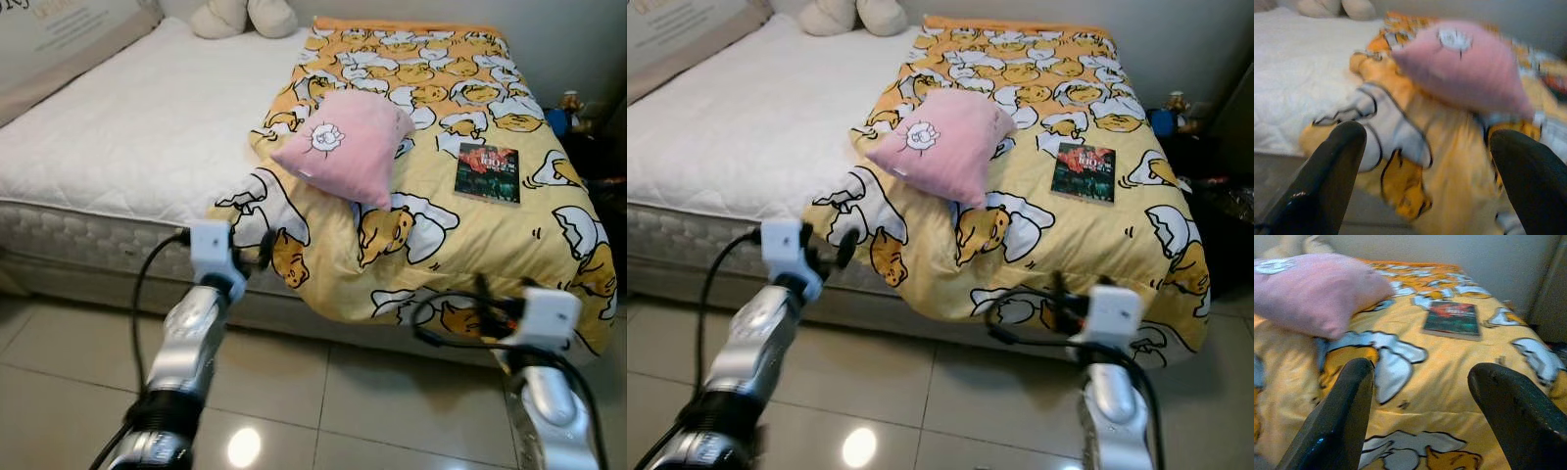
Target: Clean up the room
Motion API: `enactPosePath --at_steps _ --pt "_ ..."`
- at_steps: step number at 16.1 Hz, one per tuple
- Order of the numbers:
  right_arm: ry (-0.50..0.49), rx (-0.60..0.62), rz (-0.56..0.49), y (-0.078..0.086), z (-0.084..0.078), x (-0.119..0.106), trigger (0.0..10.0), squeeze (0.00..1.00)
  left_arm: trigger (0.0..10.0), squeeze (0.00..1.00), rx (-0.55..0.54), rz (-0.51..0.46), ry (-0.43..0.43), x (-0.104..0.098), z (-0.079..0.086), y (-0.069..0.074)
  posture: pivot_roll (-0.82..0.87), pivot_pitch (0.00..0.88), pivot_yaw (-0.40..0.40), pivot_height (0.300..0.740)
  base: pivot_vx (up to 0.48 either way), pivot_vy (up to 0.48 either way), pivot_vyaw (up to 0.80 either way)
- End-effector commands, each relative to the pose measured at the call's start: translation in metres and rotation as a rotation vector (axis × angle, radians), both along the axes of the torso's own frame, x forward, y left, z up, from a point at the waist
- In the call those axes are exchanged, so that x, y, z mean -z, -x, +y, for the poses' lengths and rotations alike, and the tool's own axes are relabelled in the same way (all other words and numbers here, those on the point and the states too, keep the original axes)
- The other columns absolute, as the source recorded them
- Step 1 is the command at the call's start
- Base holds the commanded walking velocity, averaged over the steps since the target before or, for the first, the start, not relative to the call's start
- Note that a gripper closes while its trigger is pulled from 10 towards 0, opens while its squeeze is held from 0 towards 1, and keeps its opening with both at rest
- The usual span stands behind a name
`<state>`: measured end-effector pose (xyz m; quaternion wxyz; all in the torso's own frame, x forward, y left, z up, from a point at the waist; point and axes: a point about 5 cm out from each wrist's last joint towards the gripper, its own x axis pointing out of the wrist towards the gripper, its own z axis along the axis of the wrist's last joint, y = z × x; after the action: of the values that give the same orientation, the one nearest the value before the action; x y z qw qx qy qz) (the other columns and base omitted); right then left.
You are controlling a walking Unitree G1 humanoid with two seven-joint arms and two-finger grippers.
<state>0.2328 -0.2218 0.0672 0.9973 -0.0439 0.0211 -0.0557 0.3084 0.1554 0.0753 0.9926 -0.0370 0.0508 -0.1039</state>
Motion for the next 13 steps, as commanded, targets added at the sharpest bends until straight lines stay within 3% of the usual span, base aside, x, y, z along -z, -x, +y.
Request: enactPosePath --at_steps 1,2,5,8,13 --pt "0.003 -0.022 0.001 -0.004 0.003 -0.002 10.0 0.00 10.0 0.00 0.031 0.006 -0.029 0.002 -0.003 0.001 -0.04 0.000 0.018 0.736 0.000 0.000 0.00" --pt "-0.002 -0.015 0.007 -0.003 0.001 0.000 10.0 0.00 10.0 0.00 0.037 -0.012 -0.023 -0.001 -0.005 -0.001 -0.04 0.000 0.018 0.736 0.000 0.000 0.00" --pt "-0.015 -0.014 0.029 -0.001 0.003 0.005 10.0 0.00 10.0 0.00 0.063 -0.083 -0.039 -0.020 -0.018 -0.012 -0.02 0.000 0.005 0.736 0.480 0.000 0.00" --pt "-0.042 0.016 0.012 -0.002 0.005 0.006 10.0 0.00 10.0 0.00 0.068 -0.146 -0.052 -0.033 -0.020 -0.018 -0.03 0.000 0.011 0.736 0.480 0.000 0.00" --pt "-0.056 0.040 0.018 -0.001 0.003 0.009 10.0 0.00 10.0 0.00 0.065 -0.145 -0.063 -0.035 -0.019 -0.025 -0.03 0.000 0.021 0.736 0.480 0.000 0.00"
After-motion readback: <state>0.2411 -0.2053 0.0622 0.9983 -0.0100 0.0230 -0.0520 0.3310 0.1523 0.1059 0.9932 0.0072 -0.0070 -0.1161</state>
